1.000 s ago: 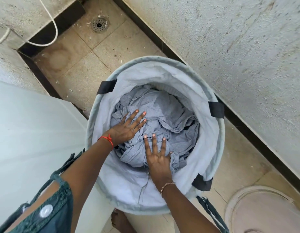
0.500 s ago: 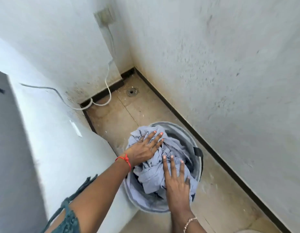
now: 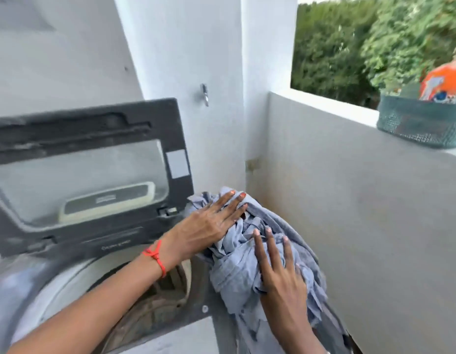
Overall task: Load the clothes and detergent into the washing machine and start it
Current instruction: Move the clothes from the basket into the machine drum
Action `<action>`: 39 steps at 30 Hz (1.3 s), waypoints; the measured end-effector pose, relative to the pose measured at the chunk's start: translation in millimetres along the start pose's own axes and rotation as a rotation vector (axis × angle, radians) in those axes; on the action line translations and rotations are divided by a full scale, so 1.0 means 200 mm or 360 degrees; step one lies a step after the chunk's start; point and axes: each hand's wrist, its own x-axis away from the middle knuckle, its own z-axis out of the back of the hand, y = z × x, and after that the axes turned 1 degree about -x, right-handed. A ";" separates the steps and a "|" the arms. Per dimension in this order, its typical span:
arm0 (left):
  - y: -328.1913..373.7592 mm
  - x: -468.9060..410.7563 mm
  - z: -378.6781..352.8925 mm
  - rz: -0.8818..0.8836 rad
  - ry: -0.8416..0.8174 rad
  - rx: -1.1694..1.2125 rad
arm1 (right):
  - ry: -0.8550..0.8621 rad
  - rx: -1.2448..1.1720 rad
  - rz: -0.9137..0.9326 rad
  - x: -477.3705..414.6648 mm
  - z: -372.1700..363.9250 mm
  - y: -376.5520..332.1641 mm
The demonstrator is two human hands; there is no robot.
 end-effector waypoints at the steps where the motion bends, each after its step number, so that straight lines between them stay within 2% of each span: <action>1: -0.10 0.07 0.09 0.0052 0.0010 -0.0074 | 0.0052 -0.0040 0.0084 -0.06 0.06 -0.09; 8: -0.62 0.62 0.62 0.0381 -0.0024 -0.0500 | 0.0267 -0.0370 0.0549 -0.36 0.34 -0.80; 12: -0.76 0.94 0.85 0.0687 -0.0086 -0.0456 | 0.0250 -0.0623 0.0753 -0.45 0.39 -1.17; 16: -0.73 1.20 0.85 0.0949 -0.0235 -0.0380 | 0.0151 -0.0766 0.0860 -0.45 0.25 -1.40; 18: -0.64 1.33 0.72 0.1077 -0.0356 -0.0385 | 0.0031 -0.0714 0.0870 -0.41 0.09 -1.45; 22: -0.38 1.58 0.31 0.1354 -0.0706 -0.0313 | -0.0238 -0.0365 0.0895 -0.31 -0.33 -1.47; 25: -0.22 1.69 0.03 0.1345 -0.1022 -0.0120 | -0.0472 -0.0094 0.0917 -0.25 -0.58 -1.44; 28: -0.13 1.75 -0.18 0.1387 -0.1111 0.0019 | -0.0773 0.0105 0.0965 -0.19 -0.79 -1.42; 31: -0.04 1.80 -0.39 0.1425 -0.1316 0.0239 | -0.1010 0.0071 0.0982 -0.17 -0.93 -1.45; 33: 0.02 1.83 -0.51 0.1438 -0.1464 0.0353 | -0.1065 0.0073 0.1032 -0.16 -1.04 -1.46; 36: 0.09 1.87 -0.64 0.1514 -0.1605 0.0607 | -0.1586 0.0000 0.1246 -0.11 -1.26 -1.47; 38: 0.10 1.90 -0.63 0.1609 -0.1788 0.0793 | -0.1824 -0.0047 0.1169 -0.07 -1.36 -1.48; 39: 0.12 1.93 -0.62 0.1565 -0.1824 0.0774 | -0.1987 -0.0073 0.1108 -0.04 -1.39 -1.50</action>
